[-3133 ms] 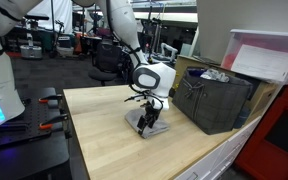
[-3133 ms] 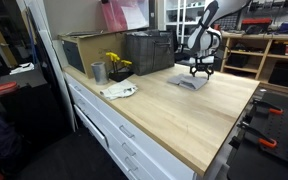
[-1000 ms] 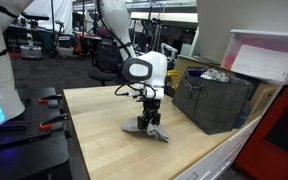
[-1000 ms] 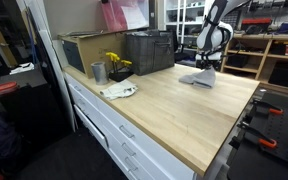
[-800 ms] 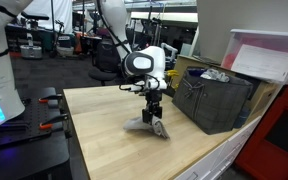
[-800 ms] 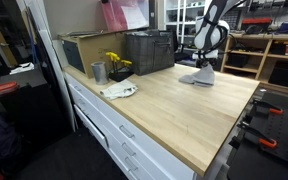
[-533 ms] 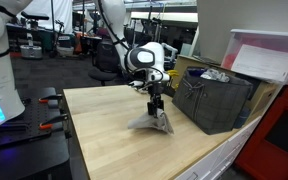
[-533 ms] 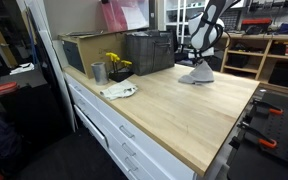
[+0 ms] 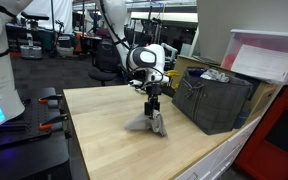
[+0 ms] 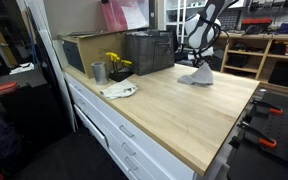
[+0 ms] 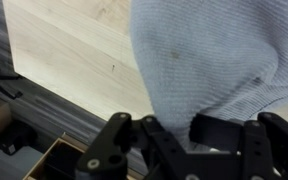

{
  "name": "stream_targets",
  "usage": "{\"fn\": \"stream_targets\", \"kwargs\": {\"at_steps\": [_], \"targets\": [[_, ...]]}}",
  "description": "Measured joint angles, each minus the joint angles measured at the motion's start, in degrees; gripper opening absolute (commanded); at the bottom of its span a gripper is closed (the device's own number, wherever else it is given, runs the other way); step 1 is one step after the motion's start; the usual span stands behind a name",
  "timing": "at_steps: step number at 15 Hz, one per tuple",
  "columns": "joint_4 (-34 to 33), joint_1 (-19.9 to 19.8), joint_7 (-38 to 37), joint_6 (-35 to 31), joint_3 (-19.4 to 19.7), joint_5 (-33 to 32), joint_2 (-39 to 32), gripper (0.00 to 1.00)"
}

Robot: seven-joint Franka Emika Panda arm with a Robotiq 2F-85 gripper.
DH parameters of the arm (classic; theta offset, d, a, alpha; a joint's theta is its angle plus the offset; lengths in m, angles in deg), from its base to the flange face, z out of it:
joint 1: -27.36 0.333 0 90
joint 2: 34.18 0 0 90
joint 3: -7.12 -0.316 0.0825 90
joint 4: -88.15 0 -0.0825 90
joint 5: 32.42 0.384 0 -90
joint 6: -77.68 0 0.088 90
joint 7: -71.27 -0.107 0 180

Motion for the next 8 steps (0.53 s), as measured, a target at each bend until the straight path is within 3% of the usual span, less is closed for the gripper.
{"fn": "stream_targets", "kwargs": {"at_steps": [6,7,8], "targets": [[0.07,-7.50,-0.19,7.52,-5.76,0.33,0.15,0.01],[0.18,-8.13,-0.33,8.13,-5.95,0.26,0.15,0.26],[0.37,-8.52,-0.50,8.26,-5.95,0.14,0.15,0.26]]}}
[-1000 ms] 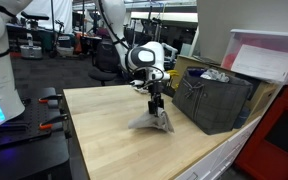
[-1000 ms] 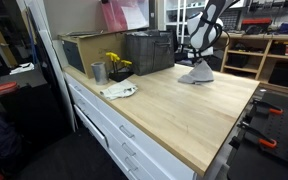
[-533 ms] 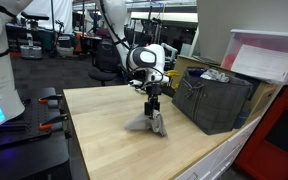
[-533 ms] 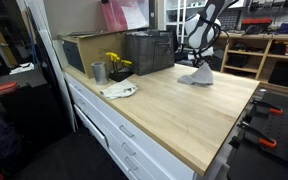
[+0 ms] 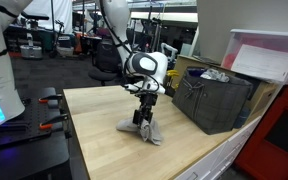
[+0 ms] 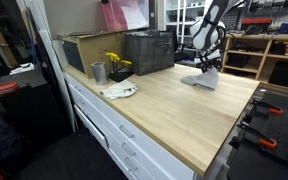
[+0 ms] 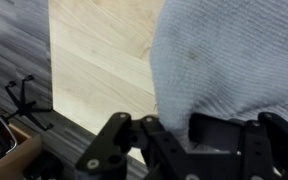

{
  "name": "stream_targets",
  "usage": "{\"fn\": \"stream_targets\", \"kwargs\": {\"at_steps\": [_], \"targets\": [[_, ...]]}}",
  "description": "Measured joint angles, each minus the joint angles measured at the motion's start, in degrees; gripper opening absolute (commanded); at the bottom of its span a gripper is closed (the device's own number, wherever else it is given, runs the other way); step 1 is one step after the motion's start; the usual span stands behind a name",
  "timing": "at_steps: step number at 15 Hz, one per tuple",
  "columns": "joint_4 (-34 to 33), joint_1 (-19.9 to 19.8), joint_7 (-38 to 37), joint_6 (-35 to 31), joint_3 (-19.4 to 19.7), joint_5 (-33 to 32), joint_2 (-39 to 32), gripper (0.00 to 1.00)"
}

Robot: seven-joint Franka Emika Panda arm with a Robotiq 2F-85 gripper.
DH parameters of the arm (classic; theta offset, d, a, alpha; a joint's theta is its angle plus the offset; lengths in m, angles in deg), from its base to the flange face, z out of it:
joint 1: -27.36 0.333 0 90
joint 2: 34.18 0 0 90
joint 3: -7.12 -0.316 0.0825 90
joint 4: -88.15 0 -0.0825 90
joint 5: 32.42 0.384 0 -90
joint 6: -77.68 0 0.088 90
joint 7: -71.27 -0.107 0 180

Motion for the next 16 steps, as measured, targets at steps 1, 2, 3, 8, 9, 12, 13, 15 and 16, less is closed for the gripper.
{"fn": "stream_targets", "kwargs": {"at_steps": [1,2,3,8,9,12,13,15,16], "targets": [[0.20,-0.21,-0.51,0.00,0.15,-0.32,0.00,0.32],[0.39,-0.20,-1.49,-0.21,0.52,-1.23,0.00,0.38],[0.51,0.00,-2.92,-0.40,1.08,-2.57,0.01,0.45],[0.63,3.52,-11.74,-0.53,5.86,-12.30,2.16,0.84],[0.63,4.06,-12.79,-0.55,6.25,-13.73,3.06,0.91],[0.45,3.22,-13.13,-1.50,4.07,-14.05,5.81,1.00],[0.26,2.07,-12.75,-2.31,2.18,-13.25,6.39,1.00],[-0.41,-0.77,-10.63,-4.73,-2.16,-10.70,6.54,1.00],[-0.92,-2.20,-8.92,-6.01,-4.38,-9.03,6.26,1.00]]}}
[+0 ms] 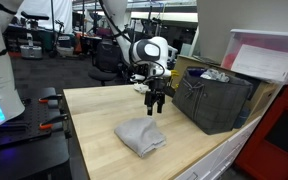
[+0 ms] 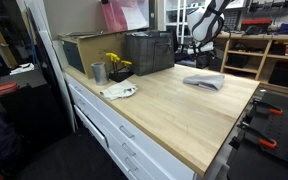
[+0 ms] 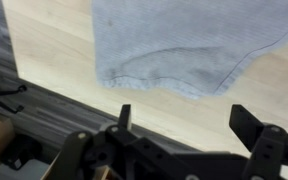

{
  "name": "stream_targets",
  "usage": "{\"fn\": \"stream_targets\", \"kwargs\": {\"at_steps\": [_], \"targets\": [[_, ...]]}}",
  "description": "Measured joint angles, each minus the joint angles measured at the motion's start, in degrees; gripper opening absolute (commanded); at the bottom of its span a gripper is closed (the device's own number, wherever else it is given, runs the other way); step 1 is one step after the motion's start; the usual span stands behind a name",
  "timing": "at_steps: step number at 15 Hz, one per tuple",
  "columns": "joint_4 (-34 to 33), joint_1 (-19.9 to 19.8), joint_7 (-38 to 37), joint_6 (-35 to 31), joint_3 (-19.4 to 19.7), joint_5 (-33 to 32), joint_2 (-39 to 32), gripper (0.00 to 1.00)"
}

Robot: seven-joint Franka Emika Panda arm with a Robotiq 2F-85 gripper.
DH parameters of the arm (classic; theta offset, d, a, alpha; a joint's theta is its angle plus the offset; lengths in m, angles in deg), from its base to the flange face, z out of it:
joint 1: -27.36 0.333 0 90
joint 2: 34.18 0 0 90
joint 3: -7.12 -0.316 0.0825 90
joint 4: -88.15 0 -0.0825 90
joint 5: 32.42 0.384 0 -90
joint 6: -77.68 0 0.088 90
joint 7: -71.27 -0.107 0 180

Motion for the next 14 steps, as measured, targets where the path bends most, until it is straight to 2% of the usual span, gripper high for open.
{"fn": "stream_targets", "kwargs": {"at_steps": [3,5,10,14], "targets": [[-3.34,-2.96,5.97,-2.07,-5.10,4.72,-2.62,1.00],[-6.64,-3.67,9.38,-2.08,-6.70,7.01,-5.43,1.00],[-13.78,-4.14,14.12,-1.18,-6.93,10.61,-12.30,1.00],[-15.37,-5.00,15.03,0.47,-6.52,12.64,-14.70,1.00]]}}
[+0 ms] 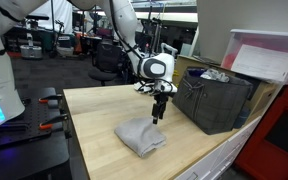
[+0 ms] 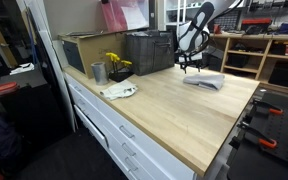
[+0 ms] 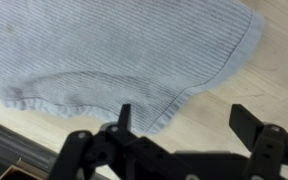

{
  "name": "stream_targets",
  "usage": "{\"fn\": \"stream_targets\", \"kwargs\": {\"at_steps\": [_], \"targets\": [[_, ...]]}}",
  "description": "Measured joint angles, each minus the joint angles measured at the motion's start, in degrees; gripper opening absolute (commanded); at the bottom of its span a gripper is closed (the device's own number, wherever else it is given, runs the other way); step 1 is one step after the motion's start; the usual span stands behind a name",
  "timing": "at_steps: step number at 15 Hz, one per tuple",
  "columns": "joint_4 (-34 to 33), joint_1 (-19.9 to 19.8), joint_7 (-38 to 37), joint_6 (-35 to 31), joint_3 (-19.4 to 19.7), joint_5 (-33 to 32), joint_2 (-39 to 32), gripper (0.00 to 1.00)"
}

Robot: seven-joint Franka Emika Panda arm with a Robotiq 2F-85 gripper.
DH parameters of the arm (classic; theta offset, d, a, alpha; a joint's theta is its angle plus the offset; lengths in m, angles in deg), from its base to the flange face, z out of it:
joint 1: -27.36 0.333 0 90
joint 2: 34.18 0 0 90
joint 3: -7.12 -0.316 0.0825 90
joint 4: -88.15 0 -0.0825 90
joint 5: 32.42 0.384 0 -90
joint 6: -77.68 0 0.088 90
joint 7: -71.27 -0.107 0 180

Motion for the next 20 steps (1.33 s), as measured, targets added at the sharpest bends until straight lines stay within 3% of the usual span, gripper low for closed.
{"fn": "stream_targets", "kwargs": {"at_steps": [6,7,9,17,18,20], "targets": [[-0.63,-0.89,0.02,5.26,-0.04,3.94,-2.34,0.98],[-0.63,-1.08,0.02,5.84,-0.05,4.77,-2.65,0.74],[-0.63,-1.93,0.42,6.27,-0.57,7.03,-2.96,0.68],[-1.06,-6.17,14.69,6.17,-4.86,14.69,-2.15,0.07],[-1.06,-6.12,17.08,5.93,-5.13,14.70,-1.94,0.01],[-1.04,-5.95,21.93,5.26,-5.79,14.69,-1.54,0.00]]}}
